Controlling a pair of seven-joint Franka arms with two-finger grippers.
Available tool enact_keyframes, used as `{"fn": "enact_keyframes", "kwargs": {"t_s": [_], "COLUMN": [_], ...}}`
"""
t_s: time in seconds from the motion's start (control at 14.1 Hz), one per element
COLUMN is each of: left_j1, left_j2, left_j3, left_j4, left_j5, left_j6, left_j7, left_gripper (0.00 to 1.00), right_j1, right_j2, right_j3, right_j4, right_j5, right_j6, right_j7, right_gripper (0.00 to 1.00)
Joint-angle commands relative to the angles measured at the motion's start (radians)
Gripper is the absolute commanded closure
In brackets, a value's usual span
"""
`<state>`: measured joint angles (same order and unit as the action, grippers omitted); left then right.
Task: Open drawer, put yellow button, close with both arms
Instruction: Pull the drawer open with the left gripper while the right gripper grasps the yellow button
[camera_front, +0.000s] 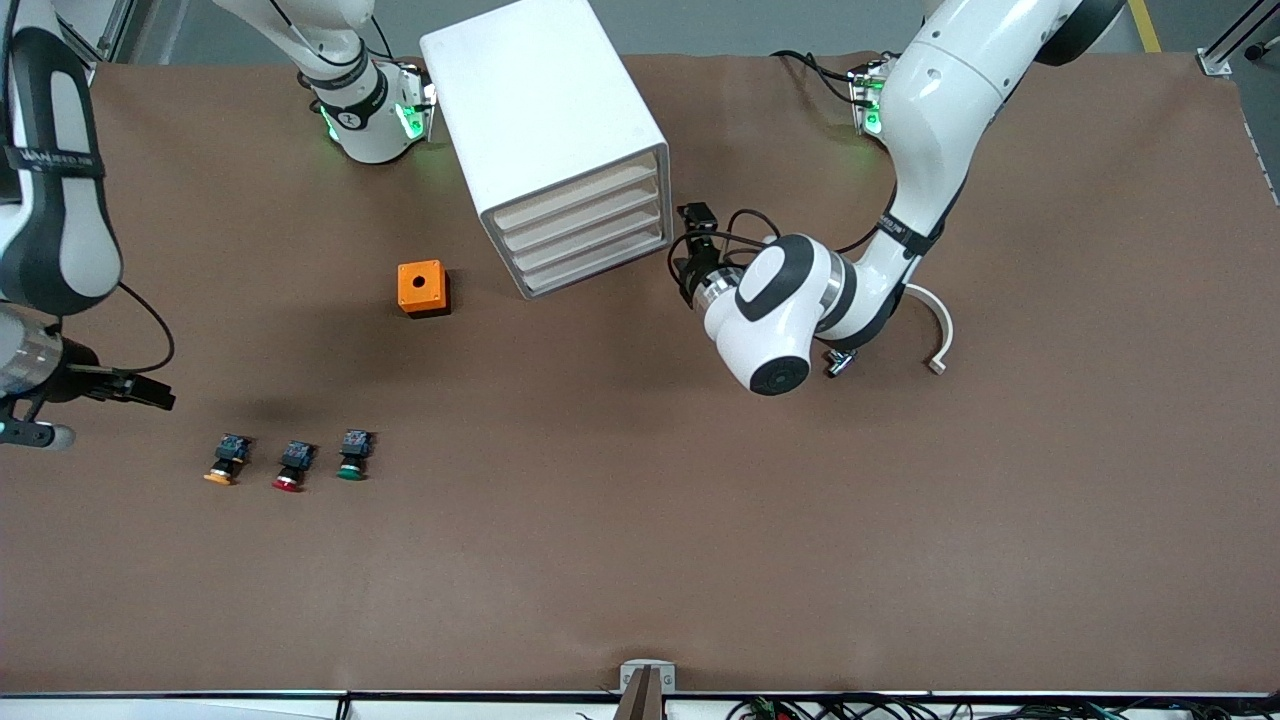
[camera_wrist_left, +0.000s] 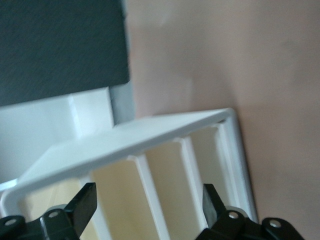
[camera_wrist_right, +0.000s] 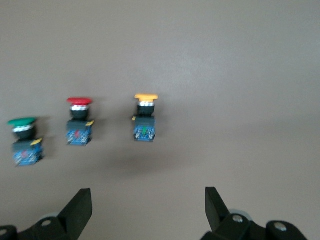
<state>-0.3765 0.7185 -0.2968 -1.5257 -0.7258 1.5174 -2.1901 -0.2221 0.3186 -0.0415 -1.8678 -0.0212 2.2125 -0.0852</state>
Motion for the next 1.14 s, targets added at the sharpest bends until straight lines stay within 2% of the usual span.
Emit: {"fn": "enact_keyframes", "kwargs": {"t_s": [0.0, 0.28, 0.5, 0.64, 0.78, 0.85, 0.99, 1.06], "left_j1": [-0.033, -0.067, -0.09, -0.11, -0.125, -0.127, -0.127, -0.121], "left_j2": [0.025, 0.053, 0.058, 0.058, 0.058, 0.058, 0.058, 0.058], "left_j3": [0.004, 0.005, 0.004, 0.004, 0.004, 0.004, 0.005, 0.011], "left_j4": [0.024, 0.044, 0.048, 0.05, 0.056, 0.064, 0.068, 0.076], "left_j5": [-0.104, -0.181, -0.204, -0.224, -0.228, -0.228, -0.228, -0.228], "left_j6": [-0.016, -0.014, -0.014, -0.014, -0.014, -0.014, -0.006, -0.006], "left_j7": [-0.101, -0.221, -0.263, -0.283, -0.283, -0.281, -0.272, -0.27], "left_gripper": [0.3, 0.39, 0.39, 0.4, 0.64, 0.79, 1.0, 1.0], "right_j1": [-0.028, -0.022, -0.02, -0.02, -0.017, -0.014, -0.008, -0.005], "right_j2": [0.048, 0.167, 0.246, 0.273, 0.287, 0.292, 0.292, 0.292], "right_j3": [0.02, 0.023, 0.025, 0.025, 0.025, 0.025, 0.025, 0.025], "right_j4": [-0.068, -0.065, -0.063, -0.054, -0.053, -0.054, -0.054, -0.054], "right_j5": [0.043, 0.066, 0.066, 0.066, 0.064, 0.064, 0.064, 0.064], "right_j6": [0.131, 0.289, 0.404, 0.429, 0.437, 0.434, 0.426, 0.426], "right_j7": [-0.001, -0.004, -0.001, -0.001, -0.004, -0.002, 0.011, 0.013], "right_gripper": [0.0, 0.0, 0.0, 0.0, 0.0, 0.24, 0.77, 0.93]}}
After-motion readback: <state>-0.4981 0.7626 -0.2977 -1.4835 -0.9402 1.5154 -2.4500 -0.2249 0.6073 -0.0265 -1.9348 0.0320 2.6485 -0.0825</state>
